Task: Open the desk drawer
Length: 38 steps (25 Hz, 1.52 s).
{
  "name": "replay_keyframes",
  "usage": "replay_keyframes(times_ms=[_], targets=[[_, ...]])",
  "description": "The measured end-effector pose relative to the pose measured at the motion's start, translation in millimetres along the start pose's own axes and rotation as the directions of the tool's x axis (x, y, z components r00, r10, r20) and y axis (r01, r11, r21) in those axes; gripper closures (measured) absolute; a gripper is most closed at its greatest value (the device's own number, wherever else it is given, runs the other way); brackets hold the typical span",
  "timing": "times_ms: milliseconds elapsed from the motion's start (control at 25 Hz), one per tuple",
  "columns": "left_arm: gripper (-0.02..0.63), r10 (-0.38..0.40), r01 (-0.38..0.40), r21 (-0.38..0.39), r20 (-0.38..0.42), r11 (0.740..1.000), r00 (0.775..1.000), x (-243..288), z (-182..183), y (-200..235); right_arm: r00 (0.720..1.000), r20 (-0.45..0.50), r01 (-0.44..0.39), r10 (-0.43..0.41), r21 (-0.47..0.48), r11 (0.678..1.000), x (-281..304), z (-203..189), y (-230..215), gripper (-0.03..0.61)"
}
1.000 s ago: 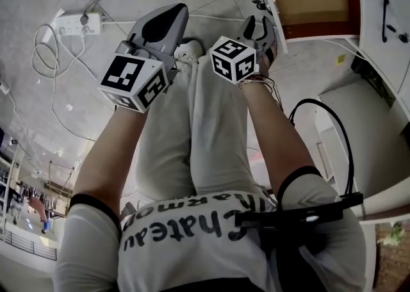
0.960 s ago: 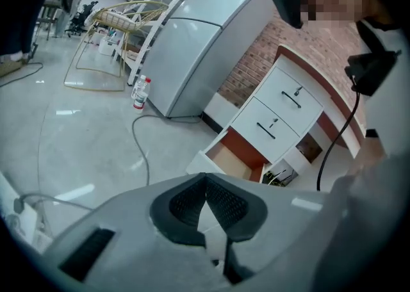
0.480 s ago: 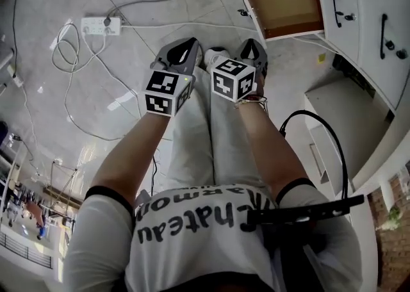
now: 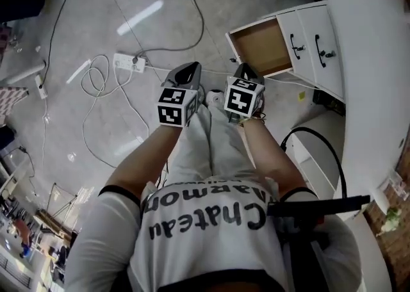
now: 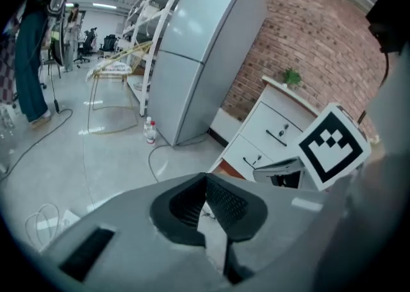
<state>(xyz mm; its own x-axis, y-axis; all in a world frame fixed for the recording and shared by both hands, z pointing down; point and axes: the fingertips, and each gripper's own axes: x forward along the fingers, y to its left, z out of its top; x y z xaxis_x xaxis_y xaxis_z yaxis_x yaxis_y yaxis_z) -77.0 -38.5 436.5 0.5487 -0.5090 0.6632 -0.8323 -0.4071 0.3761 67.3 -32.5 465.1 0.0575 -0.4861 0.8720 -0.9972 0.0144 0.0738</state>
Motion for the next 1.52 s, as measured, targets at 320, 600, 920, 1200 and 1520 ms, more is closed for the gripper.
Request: replay_keyframes(times_ms=[320,600,920,1200,1520], targets=[[0.600,0.020,-0.037,0.074,0.212,0.997,0.977,-76.0,151.8,-43.2,0.983,0.167,-0.077,0.071,0.034,0.996,-97.2,120.4,-18.3,0.565],[0.600,-0.033,-0.052,0.179,0.441,0.982,0.897,-158.5,288.8,-89.9,0.896,0.416,-0.152,0.157,-0.045,0.987,-211.9,251.6,-24.5,0.565],[0.600,-0.119,-0.100,0.288,0.654,0.952,0.747,-262.6,400.4,-145.3,0.735,0.643,-0.158,0.217,-0.150,0.976,-349.1,347.2,-26.9,0.565],[0.600,-0.171,-0.147,0.317,0.783,0.937,0.599,-335.4,447.5,-184.2,0.581,0.767,-0.199,0.273,-0.191,0.961,-439.7,374.1,-47.5,0.565],[0.600,-0.231,-0.136,0.360,0.800,0.923,0.553,-350.4,459.1,-221.3,0.479,0.812,-0.358,0.333,-0.165,0.919,-471.7,365.5,-76.9,0.565]])
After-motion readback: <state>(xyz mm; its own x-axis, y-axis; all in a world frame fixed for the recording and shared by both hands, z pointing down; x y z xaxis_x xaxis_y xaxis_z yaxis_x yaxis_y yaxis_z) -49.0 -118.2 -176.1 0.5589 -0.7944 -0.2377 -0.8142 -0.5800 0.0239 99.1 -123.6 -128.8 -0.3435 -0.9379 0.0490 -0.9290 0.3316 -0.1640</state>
